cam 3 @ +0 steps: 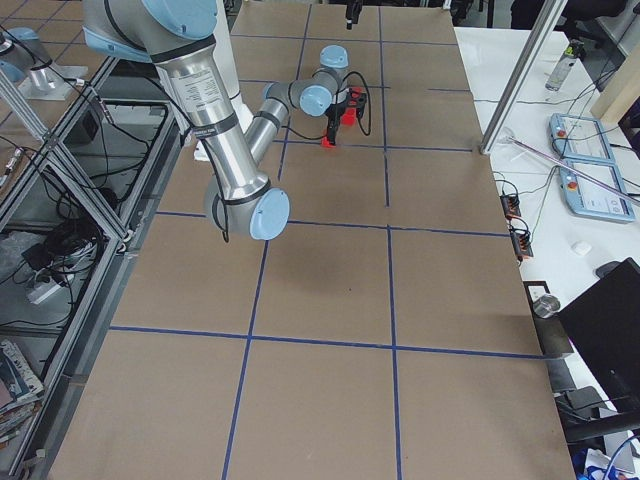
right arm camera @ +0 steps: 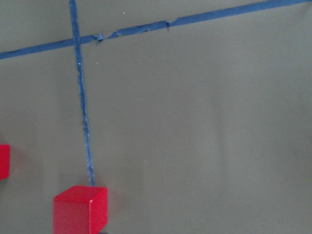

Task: Form red blocks into L shape at center
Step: 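Release the cube at center and lift the right gripper while the left arm reaches in, then grasp the red cube nearer the center with the left gripper while the right arm withdraws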

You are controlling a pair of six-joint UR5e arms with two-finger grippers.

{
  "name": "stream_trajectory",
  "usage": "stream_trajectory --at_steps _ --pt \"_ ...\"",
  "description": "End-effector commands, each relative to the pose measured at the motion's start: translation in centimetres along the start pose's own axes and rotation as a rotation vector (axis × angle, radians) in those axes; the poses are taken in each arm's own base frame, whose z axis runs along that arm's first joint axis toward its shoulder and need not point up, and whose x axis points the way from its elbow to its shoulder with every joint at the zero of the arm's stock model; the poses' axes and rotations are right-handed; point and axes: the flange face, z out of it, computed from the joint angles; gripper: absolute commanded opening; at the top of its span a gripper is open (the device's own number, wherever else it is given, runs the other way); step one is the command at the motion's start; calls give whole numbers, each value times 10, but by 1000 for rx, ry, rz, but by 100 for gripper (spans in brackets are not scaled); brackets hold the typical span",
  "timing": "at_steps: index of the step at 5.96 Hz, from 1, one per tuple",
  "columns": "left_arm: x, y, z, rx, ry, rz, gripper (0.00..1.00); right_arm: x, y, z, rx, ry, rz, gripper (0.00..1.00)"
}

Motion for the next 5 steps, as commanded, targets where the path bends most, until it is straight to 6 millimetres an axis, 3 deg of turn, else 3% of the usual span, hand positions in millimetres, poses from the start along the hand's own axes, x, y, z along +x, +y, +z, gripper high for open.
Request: stream_trajectory --at_steps 1,2,3,4,5 --pt "154 -6 98 9 -85 73 100 49 9 -10 -8 22 14 100" --pt "186 -23 138 2 -115 -10 99 55 5 -11 -4 27 24 100" --pt "205 -31 167 -1 -119 -79 94 69 6 -4 -11 51 33 100" --pt "208 -45 185 43 -134 -126 94 66 8 -10 -8 38 27 100" --pt "211 -44 203 65 -154 -136 94 68 8 -8 -8 42 28 100"
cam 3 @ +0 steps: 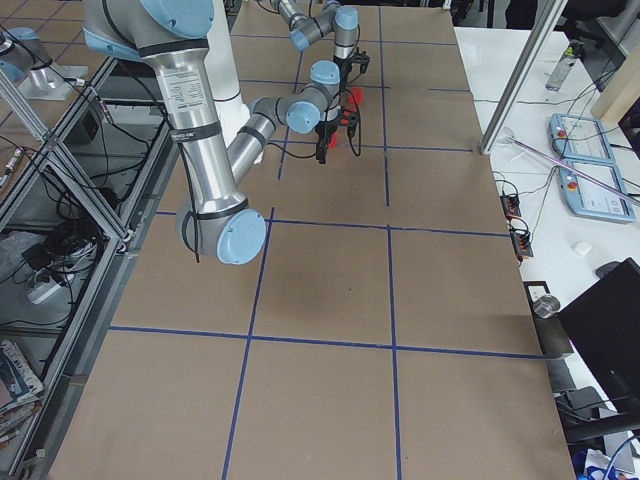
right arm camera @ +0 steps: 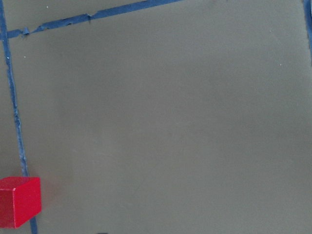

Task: Form red blocks into L shape at center
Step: 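Grasp the red cube nearer the center with the left gripper while the right arm withdraws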

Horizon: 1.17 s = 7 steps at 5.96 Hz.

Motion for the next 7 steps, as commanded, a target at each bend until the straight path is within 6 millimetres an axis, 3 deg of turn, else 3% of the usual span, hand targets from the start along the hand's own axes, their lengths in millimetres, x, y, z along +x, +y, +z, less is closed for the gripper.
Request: stream_trajectory --at_steps 1,5,6,7 --pt "14 -11 26 48 -38 -32 94 5 -1 5 -1 13 4 100" --pt "18 -27 42 102 -44 -29 93 11 -3 13 -4 33 12 100" --pt "16 -28 49 101 -46 -28 88 11 -2 12 -3 30 12 100" --pt "17 -29 50 99 -47 -27 43 12 -3 13 -3 34 15 100"
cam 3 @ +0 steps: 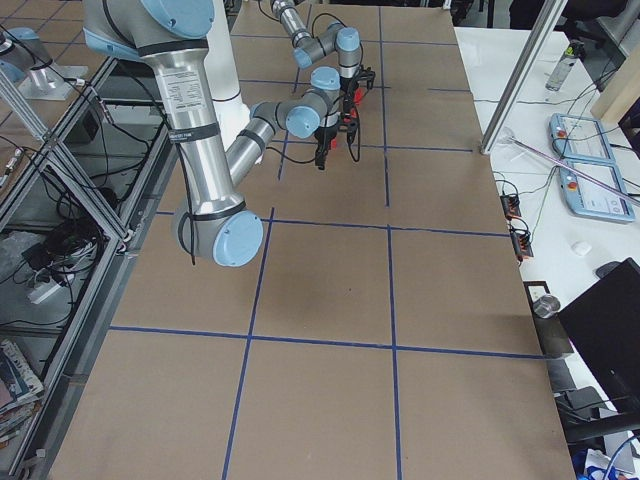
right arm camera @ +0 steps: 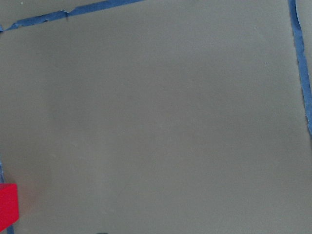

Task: Form red blocks into L shape at center
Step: 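Grasp the red cube nearer the center with the left gripper while the right arm withdraws, then carry the held cube with the left gripper beside the center cube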

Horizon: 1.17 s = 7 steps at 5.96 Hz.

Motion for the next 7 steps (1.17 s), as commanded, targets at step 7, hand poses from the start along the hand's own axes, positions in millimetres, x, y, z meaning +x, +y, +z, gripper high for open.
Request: stream_trajectory --at_steps 7 --pt "110 -3 -15 61 7 -72 0 85 -40 -1 10 86 -40 100"
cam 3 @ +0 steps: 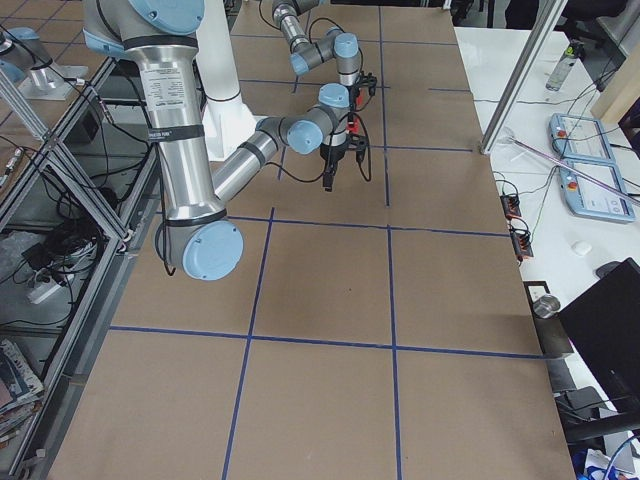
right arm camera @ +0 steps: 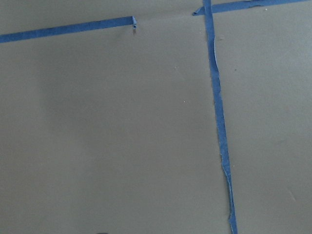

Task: Form red blocks into L shape at center
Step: 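Carry the held cube with the left gripper beside the center cube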

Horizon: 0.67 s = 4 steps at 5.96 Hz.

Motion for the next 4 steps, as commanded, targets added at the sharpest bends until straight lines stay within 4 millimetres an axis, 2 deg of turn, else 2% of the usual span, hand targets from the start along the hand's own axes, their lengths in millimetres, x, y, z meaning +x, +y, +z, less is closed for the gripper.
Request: stream_trajectory --at_steps 1,2,4 --pt "35 11 3 20 3 -21 0 8 -1 4 -4 14 -1 100" --pt "43 25 11 17 -5 -20 0 13 -2 6 -5 21 6 100" --pt "48 31 12 11 -1 -20 0 18 -4 6 -3 25 -13 100"
